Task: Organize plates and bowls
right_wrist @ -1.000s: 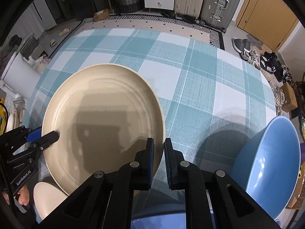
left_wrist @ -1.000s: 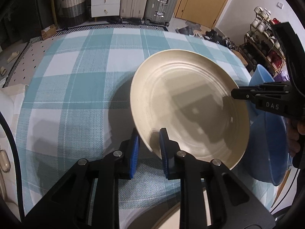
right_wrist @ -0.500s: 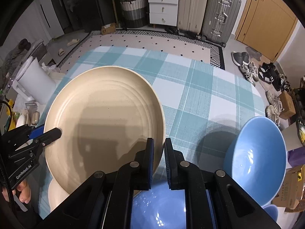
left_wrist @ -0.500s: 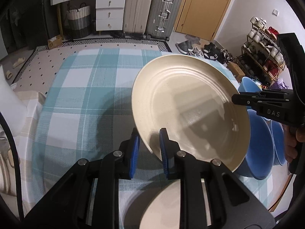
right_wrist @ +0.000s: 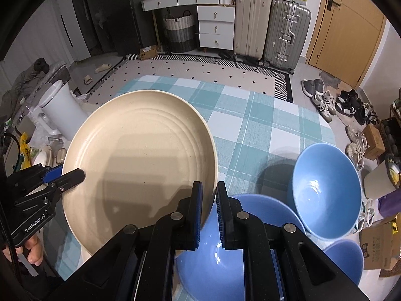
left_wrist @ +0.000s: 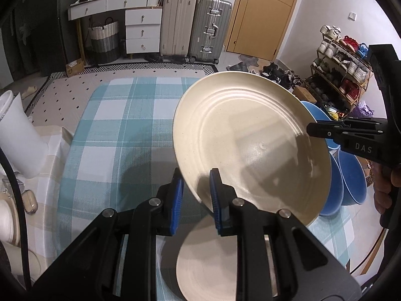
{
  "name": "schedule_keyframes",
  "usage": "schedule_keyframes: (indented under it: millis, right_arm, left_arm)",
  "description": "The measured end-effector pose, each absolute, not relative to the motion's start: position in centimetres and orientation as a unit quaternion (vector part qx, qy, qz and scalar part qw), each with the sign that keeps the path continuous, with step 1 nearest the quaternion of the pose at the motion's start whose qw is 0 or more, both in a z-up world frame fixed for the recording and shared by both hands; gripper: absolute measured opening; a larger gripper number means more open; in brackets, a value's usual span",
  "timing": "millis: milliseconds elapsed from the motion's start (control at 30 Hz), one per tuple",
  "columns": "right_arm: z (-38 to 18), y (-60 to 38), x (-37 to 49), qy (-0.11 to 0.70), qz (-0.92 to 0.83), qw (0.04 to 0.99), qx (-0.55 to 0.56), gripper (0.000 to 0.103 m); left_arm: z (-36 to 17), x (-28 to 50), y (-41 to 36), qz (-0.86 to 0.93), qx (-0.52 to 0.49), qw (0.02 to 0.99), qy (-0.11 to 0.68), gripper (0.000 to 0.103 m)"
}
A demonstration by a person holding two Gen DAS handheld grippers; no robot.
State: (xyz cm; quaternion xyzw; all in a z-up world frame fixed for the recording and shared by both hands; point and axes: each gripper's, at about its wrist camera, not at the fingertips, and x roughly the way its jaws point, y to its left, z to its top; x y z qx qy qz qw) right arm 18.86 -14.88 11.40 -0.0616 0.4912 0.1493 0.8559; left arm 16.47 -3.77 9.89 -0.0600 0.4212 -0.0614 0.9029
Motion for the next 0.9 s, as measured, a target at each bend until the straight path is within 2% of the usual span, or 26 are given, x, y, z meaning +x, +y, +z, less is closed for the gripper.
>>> schedule_keyframes:
  millis: [900]
  right_arm:
    - [13.1,-14.7,7.8,0.449,0.165,0.877,-0.044,0.012]
  left_arm:
    - [11.9,4.3,-5.0,-0.062,-0.044,0.913,0.4,0.018]
